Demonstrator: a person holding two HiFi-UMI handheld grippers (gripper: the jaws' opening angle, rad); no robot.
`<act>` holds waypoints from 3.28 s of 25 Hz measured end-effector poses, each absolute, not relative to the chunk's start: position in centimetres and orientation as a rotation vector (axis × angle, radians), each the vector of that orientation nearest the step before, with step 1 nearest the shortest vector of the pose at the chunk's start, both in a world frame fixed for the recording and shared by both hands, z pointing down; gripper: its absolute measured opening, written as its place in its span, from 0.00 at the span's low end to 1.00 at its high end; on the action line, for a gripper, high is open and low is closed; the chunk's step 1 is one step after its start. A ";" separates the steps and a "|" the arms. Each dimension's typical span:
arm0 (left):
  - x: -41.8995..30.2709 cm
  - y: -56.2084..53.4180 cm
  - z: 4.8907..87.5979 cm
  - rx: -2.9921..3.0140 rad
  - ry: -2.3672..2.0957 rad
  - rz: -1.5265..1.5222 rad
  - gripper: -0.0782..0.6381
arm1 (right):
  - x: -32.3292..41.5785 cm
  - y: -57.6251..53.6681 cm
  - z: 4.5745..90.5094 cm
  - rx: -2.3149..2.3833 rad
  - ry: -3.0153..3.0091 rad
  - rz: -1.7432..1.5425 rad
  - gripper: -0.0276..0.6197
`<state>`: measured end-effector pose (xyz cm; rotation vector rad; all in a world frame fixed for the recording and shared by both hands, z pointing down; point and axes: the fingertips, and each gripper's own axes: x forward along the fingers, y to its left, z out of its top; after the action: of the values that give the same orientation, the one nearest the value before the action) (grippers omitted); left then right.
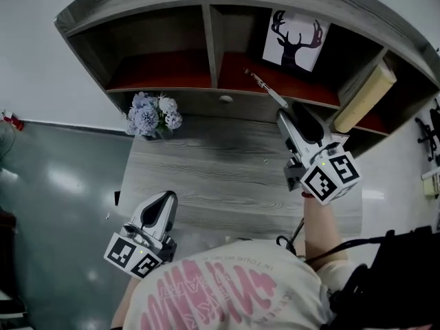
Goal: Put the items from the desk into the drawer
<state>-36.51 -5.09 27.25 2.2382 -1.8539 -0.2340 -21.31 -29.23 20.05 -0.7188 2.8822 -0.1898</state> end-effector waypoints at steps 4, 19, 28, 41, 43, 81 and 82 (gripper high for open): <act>-36.8 -5.9 28.1 2.195 -1.869 -0.215 0.14 | -22.3 -30.3 20.9 -0.686 2.894 -0.204 0.32; -37.0 -6.9 28.7 2.185 -1.881 -0.226 0.14 | -23.8 -31.0 20.8 -0.648 2.878 -0.198 0.18; -37.4 -7.0 28.8 2.177 -1.875 -0.213 0.14 | -23.6 -31.4 20.8 -0.681 2.868 -0.210 0.13; -36.4 -6.0 28.1 2.265 -1.777 -0.275 0.14 | -21.9 -25.8 18.6 -0.651 2.902 -0.043 0.13; -35.9 -5.4 27.8 2.290 -1.759 -0.280 0.14 | -21.9 -23.9 18.0 -0.615 2.911 -0.023 0.13; -18.8 9.0 25.4 2.683 -1.128 -0.345 0.14 | -5.8 5.6 20.4 -1.047 2.958 0.008 0.13; -18.0 8.8 25.4 2.692 -1.112 -0.339 0.14 | -4.9 5.4 20.6 -1.063 2.950 0.002 0.13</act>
<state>-17.97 8.76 25.38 2.6920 -1.1121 -0.3387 -4.89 5.43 20.62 -1.0631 2.9500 0.0016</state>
